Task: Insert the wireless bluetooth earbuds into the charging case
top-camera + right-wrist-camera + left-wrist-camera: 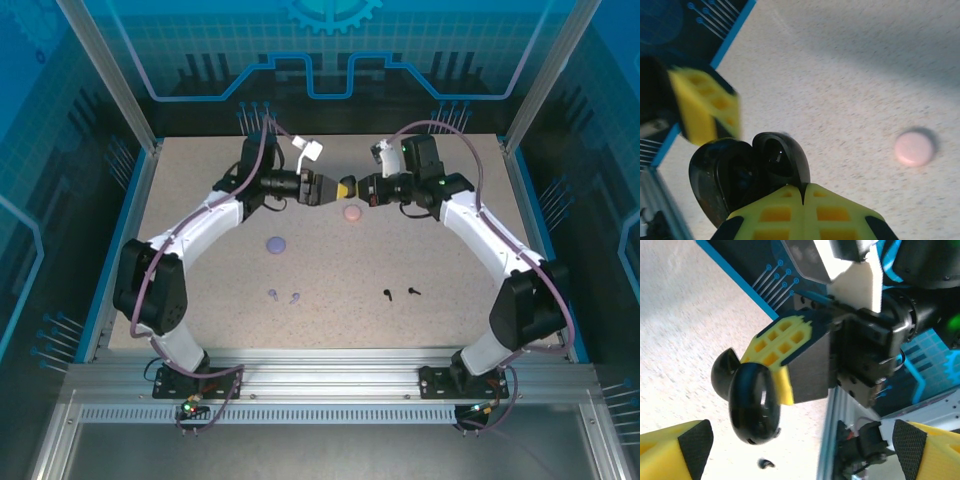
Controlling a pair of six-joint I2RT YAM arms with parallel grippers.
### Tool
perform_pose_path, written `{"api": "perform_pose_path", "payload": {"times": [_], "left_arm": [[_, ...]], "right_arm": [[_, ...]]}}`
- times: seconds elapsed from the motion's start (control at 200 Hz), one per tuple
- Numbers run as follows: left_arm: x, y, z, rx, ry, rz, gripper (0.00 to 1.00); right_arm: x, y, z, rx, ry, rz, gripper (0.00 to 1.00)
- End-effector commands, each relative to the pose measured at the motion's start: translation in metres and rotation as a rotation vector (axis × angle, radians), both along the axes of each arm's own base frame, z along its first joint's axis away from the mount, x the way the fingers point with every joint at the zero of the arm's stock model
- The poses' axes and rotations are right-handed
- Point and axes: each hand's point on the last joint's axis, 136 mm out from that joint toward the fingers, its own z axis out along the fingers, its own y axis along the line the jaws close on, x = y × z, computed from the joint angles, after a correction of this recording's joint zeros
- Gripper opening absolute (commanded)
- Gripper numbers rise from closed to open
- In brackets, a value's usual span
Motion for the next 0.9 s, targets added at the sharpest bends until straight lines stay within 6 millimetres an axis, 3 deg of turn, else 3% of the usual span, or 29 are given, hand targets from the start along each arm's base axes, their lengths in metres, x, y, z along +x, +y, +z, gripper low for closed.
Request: {"api": "perform_pose_path", "payload": {"times": [0.0, 0.285, 0.575, 0.895], "left_arm": [[-0.001, 0.008, -0.01, 0.123, -0.019, -0.058, 0.97], [0.003, 0.007, -0.019, 0.247, 0.058, -0.197, 0.92], [0.01, 0.001, -0.021, 0.232, 0.09, -0.24, 0.69], [0.007, -0.008, -0.021, 0.183, 0.114, -0.276, 0.64]], "right_arm": [[0.008, -0.019, -0.009, -0.172, -0.044, 0.048, 0.0], [0.01, -0.015, 0.008, -0.271, -0.163, 0.212, 0.0], [0.0, -0.012, 0.009, -0.284, -0.15, 0.274, 0.0], [-0.001, 0.001, 0.02, -0.257, -0.167, 0.297, 0.0]]}}
